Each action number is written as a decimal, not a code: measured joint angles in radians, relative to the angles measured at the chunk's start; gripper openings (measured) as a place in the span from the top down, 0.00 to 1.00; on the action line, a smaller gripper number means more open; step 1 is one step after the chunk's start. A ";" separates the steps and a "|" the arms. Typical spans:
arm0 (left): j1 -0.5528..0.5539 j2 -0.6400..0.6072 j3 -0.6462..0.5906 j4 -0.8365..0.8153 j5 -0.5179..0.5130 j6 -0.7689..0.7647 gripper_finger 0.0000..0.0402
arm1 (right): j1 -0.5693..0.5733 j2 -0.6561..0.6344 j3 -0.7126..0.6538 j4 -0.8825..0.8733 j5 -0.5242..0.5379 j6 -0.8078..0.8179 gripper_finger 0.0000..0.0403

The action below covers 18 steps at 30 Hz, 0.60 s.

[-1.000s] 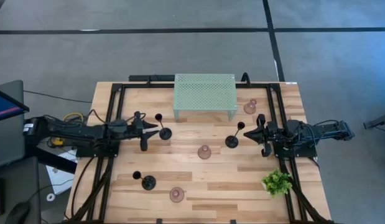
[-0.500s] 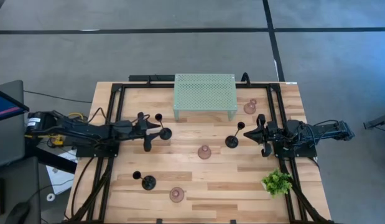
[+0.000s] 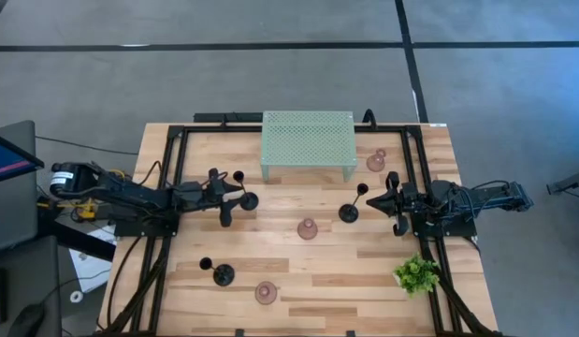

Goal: Pick & Place candle stick holders
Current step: Put the top left black candle holder on the shelf

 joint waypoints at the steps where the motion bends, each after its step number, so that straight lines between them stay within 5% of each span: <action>1: 0.000 0.006 0.000 0.012 0.000 0.000 0.59 | 0.000 0.000 0.000 0.000 0.000 0.000 1.00; 18: 0.000 0.112 0.000 0.153 0.000 0.000 0.60 | 0.000 0.000 0.000 0.006 0.000 0.000 1.00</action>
